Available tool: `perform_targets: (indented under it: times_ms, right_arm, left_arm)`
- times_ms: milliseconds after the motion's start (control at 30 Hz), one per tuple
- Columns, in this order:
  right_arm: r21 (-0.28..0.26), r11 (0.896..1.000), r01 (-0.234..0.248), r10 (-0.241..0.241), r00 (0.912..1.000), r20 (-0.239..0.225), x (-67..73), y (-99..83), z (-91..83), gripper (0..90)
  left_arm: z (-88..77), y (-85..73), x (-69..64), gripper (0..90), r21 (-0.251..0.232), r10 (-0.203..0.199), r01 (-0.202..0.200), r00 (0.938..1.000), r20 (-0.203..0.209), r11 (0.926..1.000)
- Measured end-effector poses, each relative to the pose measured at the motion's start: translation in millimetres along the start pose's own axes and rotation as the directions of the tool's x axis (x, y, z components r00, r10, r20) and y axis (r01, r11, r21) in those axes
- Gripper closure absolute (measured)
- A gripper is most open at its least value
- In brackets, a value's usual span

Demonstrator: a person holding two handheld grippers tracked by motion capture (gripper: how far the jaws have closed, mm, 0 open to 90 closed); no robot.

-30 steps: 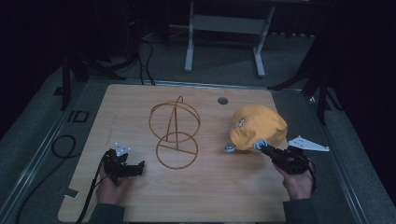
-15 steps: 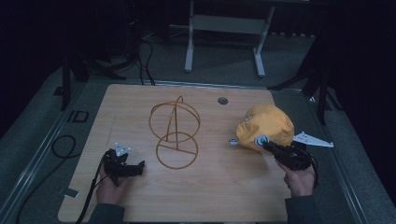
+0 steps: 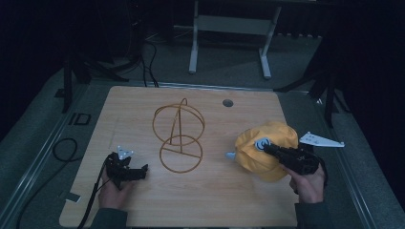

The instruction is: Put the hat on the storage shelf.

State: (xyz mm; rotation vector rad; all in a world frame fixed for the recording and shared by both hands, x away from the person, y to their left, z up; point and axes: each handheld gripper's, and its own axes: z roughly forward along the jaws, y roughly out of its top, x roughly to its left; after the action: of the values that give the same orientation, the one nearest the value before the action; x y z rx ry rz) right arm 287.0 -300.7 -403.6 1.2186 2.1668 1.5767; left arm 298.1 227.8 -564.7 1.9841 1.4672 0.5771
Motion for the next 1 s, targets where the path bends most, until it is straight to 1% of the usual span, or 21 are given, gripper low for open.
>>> perform_targets:
  times_ms: [67,100,133,167,233,267,300,333,367,433,467,533,567,600,633,700,733,767,867,967,1000]
  right_arm:
    - [0.002,1.000,-0.024,0.024,0.9995,-0.023,0.0,0.4,0.2,84.6]
    - [0.004,0.999,-0.034,0.034,0.9991,-0.024,-1.0,0.1,0.5,84.6]
    - [0.016,0.998,-0.067,0.067,0.9976,-0.016,-5.7,-1.2,2.4,84.5]
    - [0.016,0.998,-0.067,0.067,0.9976,-0.016,-5.7,-1.2,2.4,84.5]
    - [0.021,0.994,-0.103,0.103,0.9946,0.010,-13.1,-3.5,3.8,84.5]
    - [0.013,0.989,-0.149,0.149,0.9884,0.031,-22.0,-6.0,3.2,84.1]
    - [0.013,0.989,-0.149,0.149,0.9884,0.031,-22.0,-6.0,3.2,84.1]
    - [0.012,0.985,-0.170,0.169,0.9839,0.057,-27.4,-7.6,2.5,84.0]
    - [0.013,0.982,-0.187,0.186,0.9802,0.068,-31.5,-8.9,2.0,83.9]
    - [0.023,0.978,-0.208,0.206,0.9758,0.075,-37.5,-11.4,2.1,82.4]
    - [0.029,0.978,-0.209,0.206,0.9744,0.091,-39.6,-12.8,2.2,80.5]
    - [0.042,0.981,-0.189,0.183,0.9754,0.122,-40.1,-14.2,2.0,76.3]
    - [0.053,0.984,-0.173,0.164,0.9760,0.144,-39.2,-14.8,2.1,74.5]
    - [0.064,0.988,-0.143,0.130,0.9756,0.177,-36.7,-16.0,3.0,70.5]
    - [0.064,0.988,-0.143,0.130,0.9756,0.177,-36.7,-16.0,3.0,70.5]
    - [0.064,0.990,-0.125,0.111,0.9756,0.190,-35.1,-16.3,3.2,68.4]
    - [0.059,0.993,-0.104,0.090,0.9748,0.204,-33.5,-15.6,2.4,66.3]
    - [0.059,0.993,-0.104,0.090,0.9748,0.204,-33.5,-15.6,2.4,66.3]
    - [0.050,0.996,-0.068,0.056,0.9753,0.214,-29.6,-12.7,0.6,64.8]
    - [0.051,0.998,-0.028,0.017,0.9777,0.209,-25.4,-9.4,1.1,61.9]
    - [0.053,0.999,-0.007,-0.004,0.9776,0.210,-24.3,-8.5,2.1,61.1]
  left_arm:
    - [0.0,0.0,0.0,0.8,0.000,0.000,0.000,1.0000,0.000,1.0000]
    - [0.0,0.0,0.0,0.8,0.000,0.000,0.000,1.0000,0.000,1.0000]
    - [0.0,0.0,0.0,0.8,0.000,0.000,0.000,1.0000,0.000,1.0000]
    - [0.0,0.0,0.0,0.8,0.000,0.000,0.000,1.0000,0.000,1.0000]
    - [0.0,0.0,0.0,0.8,0.000,0.000,0.000,1.0000,0.000,1.0000]
    - [0.0,0.0,0.0,0.8,0.000,0.000,0.000,1.0000,0.000,1.0000]
    - [0.0,0.0,0.0,0.8,0.000,0.000,0.000,1.0000,0.000,1.0000]
    - [0.0,0.0,0.0,0.8,0.000,0.000,0.000,1.0000,0.000,1.0000]
    - [0.0,0.0,0.0,0.8,0.000,0.000,0.000,1.0000,0.000,1.0000]
    - [0.0,0.0,0.0,0.8,0.000,0.000,0.000,1.0000,0.000,1.0000]
    - [0.0,0.0,0.0,0.8,0.000,0.000,0.000,1.0000,0.000,1.0000]
    - [0.0,0.0,0.0,0.8,0.000,0.000,0.000,1.0000,0.000,1.0000]
    - [0.0,0.0,0.0,0.8,0.000,0.000,0.000,1.0000,0.000,1.0000]
    - [0.0,0.0,0.0,0.8,0.000,0.000,0.000,1.0000,0.000,1.0000]
    - [0.1,0.0,0.0,0.8,-0.001,0.000,0.000,1.0000,-0.001,1.0000]
    - [0.1,0.0,0.0,0.8,-0.001,0.000,0.000,1.0000,-0.001,1.0000]
    - [0.1,0.0,0.0,0.8,-0.001,0.000,0.000,1.0000,-0.001,1.0000]
    - [0.1,0.0,0.0,0.8,-0.001,0.000,0.000,1.0000,0.000,1.0000]
    - [0.1,0.0,0.0,0.8,-0.002,0.000,0.000,1.0000,-0.001,1.0000]
    - [0.1,0.0,0.0,0.8,-0.001,0.000,0.000,1.0000,0.000,1.0000]
    - [0.1,0.0,0.0,0.8,-0.001,0.000,0.000,1.0000,0.000,1.0000]
